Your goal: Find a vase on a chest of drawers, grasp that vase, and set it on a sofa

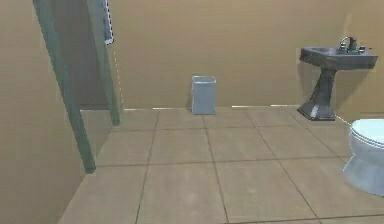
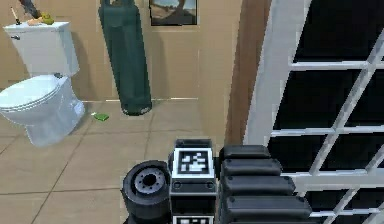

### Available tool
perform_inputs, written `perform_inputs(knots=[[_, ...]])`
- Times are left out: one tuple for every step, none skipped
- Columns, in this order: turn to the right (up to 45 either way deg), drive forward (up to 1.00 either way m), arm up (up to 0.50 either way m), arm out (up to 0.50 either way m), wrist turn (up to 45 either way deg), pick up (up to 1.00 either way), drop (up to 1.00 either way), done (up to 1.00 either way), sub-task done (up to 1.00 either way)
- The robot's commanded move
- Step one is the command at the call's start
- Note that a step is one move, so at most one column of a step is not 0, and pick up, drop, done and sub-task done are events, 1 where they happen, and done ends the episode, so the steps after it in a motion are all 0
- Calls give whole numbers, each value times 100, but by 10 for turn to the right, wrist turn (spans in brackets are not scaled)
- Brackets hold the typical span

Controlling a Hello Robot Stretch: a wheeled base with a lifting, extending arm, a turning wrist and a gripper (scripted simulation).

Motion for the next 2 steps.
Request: perform_inputs(knots=[[-150,0,0,0,0,0,0,0,0],[0,100,0,0,0,0,0,0,0]])
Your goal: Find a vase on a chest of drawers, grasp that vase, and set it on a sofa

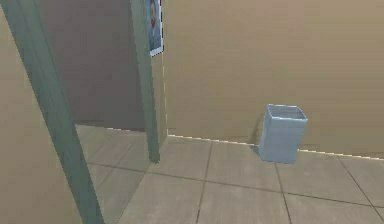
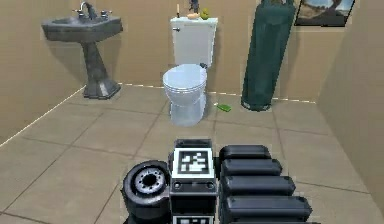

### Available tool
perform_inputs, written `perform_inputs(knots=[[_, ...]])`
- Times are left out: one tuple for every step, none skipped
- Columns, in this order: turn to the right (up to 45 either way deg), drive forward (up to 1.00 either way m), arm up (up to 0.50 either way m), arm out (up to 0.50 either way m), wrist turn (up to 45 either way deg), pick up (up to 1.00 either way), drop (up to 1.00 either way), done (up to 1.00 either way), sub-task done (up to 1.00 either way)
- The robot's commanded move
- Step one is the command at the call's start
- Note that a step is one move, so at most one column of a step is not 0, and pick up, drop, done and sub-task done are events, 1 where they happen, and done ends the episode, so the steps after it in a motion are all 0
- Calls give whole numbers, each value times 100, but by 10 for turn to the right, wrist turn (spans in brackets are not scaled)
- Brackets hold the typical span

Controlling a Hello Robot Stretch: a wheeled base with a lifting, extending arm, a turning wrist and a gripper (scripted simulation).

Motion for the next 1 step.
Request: perform_inputs(knots=[[-30,0,0,0,0,0,0,0,0]])
